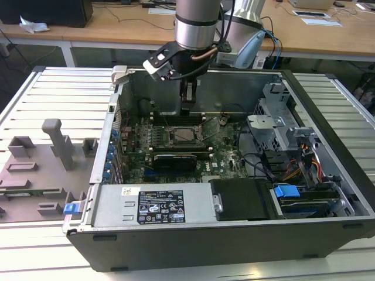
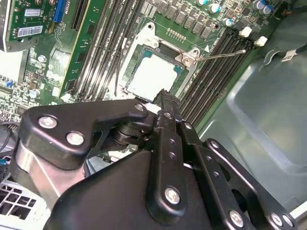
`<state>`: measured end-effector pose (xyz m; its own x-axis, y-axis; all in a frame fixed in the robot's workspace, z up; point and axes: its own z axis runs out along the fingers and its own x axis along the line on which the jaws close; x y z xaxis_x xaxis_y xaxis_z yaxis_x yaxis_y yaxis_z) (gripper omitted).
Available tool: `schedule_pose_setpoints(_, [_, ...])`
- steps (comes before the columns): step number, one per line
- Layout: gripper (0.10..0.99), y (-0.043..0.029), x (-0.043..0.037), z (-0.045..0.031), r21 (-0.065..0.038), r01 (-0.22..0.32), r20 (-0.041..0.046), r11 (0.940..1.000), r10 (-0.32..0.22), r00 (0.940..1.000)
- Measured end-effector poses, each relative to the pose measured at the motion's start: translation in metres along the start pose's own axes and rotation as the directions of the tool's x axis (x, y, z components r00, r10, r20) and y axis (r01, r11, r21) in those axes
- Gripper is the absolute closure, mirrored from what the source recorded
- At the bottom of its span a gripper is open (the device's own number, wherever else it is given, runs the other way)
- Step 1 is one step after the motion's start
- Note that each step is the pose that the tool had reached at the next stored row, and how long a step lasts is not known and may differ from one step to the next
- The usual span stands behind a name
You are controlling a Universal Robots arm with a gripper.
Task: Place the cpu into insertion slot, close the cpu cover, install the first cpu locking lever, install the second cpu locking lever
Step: 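Place the cpu into insertion slot, then close the cpu cover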
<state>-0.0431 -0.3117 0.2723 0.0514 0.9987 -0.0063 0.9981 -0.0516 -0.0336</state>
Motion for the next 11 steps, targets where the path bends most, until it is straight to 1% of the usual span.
schedule_pose_setpoints(10, [0.980,0.0001,0.0000,-0.0009,0.000,0.000,0.0001,1.0000,0.000,1.0000])
schedule_pose_setpoints(11, [0.980,0.0034,0.0002,-0.0011,0.000,0.000,0.0003,1.0000,0.000,1.0000])
